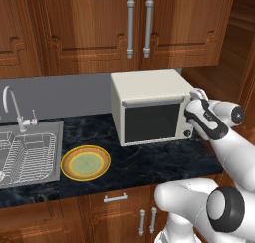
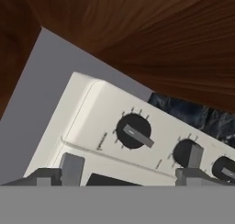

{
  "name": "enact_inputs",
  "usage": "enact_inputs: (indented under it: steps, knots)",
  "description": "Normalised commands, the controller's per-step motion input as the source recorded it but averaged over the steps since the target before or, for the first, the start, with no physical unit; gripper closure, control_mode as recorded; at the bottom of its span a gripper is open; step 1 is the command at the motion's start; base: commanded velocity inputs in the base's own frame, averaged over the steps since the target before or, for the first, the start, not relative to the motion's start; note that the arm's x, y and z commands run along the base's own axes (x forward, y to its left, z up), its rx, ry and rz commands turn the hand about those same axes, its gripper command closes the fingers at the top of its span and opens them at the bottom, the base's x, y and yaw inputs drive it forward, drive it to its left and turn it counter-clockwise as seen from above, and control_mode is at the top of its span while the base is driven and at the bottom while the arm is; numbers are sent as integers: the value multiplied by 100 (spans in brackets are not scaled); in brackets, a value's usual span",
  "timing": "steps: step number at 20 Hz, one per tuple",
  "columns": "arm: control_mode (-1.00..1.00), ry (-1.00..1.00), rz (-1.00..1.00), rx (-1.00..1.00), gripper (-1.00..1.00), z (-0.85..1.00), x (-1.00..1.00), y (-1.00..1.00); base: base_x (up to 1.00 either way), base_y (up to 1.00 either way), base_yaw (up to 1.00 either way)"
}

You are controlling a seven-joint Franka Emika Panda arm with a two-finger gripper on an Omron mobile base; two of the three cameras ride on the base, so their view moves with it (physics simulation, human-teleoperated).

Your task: Pull the toaster oven rack outwards. Pick up the baguette from the plate and place it on the toaster oven rack. Close the toaster oven door fully and set the temperature to the lowest setting.

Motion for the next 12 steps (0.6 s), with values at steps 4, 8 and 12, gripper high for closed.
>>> enact_inputs:
  steps: [4, 8, 12]
  knots:
    - [-100, 0, 3, 1, -100, 0, 9, -13, 0, 0, 0]
    - [-100, -5, 6, 2, -100, 0, 2, -14, 0, 0, 0]
    - [-100, -9, 6, 3, -100, 0, 0, -3, 0, 0, 0]
